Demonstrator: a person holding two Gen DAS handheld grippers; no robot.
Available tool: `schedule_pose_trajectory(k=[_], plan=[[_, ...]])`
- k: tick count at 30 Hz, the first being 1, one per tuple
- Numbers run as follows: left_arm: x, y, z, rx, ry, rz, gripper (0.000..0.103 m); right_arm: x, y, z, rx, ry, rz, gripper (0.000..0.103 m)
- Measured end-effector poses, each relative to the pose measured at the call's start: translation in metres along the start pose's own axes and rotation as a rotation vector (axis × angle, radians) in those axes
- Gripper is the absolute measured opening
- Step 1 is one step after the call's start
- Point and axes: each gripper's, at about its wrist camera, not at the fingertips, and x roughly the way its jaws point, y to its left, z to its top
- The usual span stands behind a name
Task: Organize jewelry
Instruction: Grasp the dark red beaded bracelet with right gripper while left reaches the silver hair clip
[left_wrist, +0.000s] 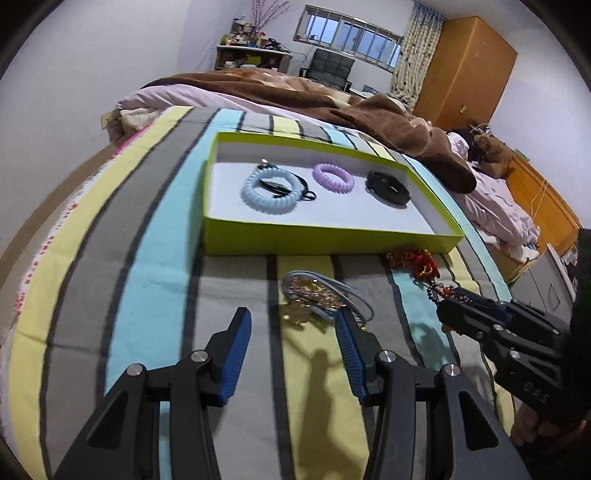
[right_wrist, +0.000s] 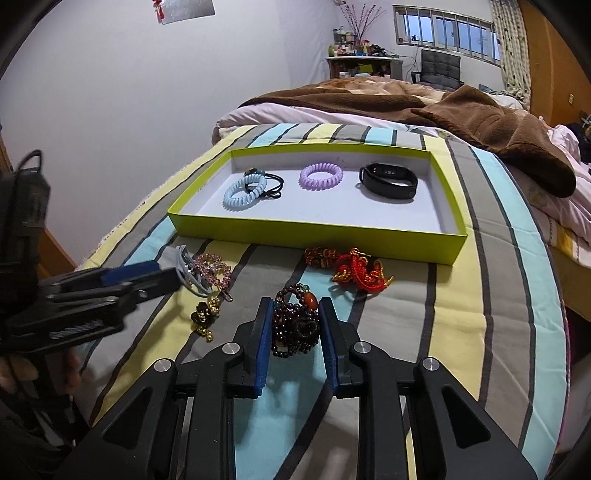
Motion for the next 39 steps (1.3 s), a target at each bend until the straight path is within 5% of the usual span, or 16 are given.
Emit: schedule_pose_trajectory(k=[10, 18, 39], plan=[[0.010, -0.009, 0.005, 0.032, 0.000, 0.038, 0.048, -0.006, -0.006, 0.000, 0.011, -0.013, 0.005, 0.025], [0.012, -0.013, 0.006, 0.061, 0.002, 0.065, 0.018, -0.009, -0.008, 0.000, 0.018, -0.017, 0.003, 0.025], [-0.021, -0.005, 0.012, 0.055, -0.052, 0.071, 0.018, -0.021, -0.011, 0.004, 0.032, -0.049, 0.007, 0.025]])
